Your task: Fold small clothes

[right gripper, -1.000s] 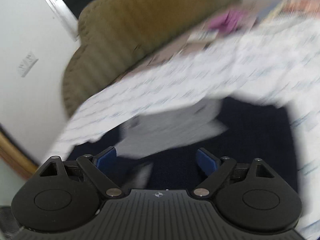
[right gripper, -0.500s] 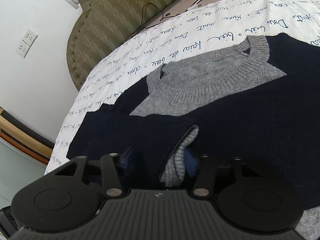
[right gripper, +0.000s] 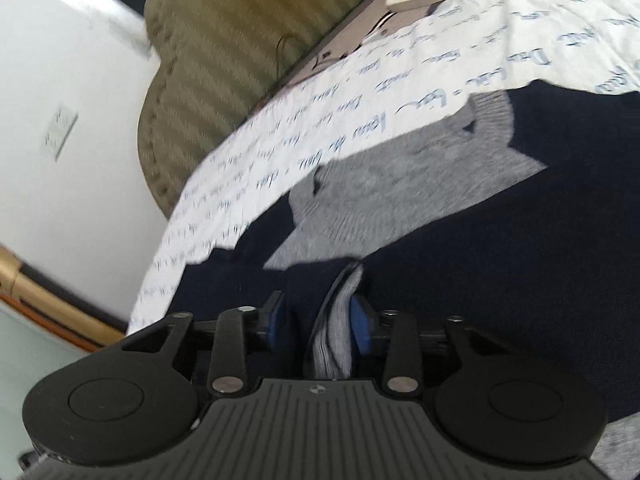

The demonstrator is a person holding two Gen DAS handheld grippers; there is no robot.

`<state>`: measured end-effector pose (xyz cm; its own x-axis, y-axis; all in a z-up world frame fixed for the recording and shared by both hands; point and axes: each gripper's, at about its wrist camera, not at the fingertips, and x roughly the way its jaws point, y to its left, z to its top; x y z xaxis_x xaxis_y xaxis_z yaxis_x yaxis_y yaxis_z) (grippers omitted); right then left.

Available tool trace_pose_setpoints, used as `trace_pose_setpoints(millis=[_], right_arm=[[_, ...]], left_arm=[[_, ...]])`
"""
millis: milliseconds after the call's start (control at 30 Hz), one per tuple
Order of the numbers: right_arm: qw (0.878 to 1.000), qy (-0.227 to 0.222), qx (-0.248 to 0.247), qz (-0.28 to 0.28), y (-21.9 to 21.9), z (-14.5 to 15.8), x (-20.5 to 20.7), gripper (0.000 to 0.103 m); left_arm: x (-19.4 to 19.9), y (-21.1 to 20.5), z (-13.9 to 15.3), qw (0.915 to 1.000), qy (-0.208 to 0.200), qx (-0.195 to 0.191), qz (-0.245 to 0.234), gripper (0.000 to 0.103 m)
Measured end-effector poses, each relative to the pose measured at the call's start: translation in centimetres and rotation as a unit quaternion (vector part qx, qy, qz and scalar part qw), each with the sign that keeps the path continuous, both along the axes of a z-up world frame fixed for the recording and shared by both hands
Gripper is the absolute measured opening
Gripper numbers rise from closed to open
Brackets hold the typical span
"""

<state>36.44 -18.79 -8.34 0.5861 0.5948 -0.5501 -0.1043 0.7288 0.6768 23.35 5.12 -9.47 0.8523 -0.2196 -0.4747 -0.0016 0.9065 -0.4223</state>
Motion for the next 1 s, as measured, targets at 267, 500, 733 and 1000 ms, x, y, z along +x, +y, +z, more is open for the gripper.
trace_pose_setpoints(millis=[267, 500, 733, 1000], right_arm=[[1.0, 0.009, -0.013, -0.01, 0.1, -0.7, 0.3, 0.054], [0.999, 0.023, -0.012, 0.031, 2.0, -1.7, 0.3, 0.058], [0.998, 0.002, -0.045, 0.041, 2.5, -0.6, -0.1, 0.018], [0.993, -0.074, -0.082, 0.03, -1.2, 6.1, 0.0, 0.017]], left_arm=[[0.0, 0.0, 0.0, 1.0, 0.0, 0.0, 0.0, 0.095], [0.0, 0.0, 0.0, 1.0, 0.0, -0.001, 0.0, 0.095], [0.0, -0.1, 0.0, 1.0, 0.001, -0.001, 0.001, 0.095], [0.0, -0.1, 0.0, 1.0, 0.001, -0.002, 0.001, 0.095]])
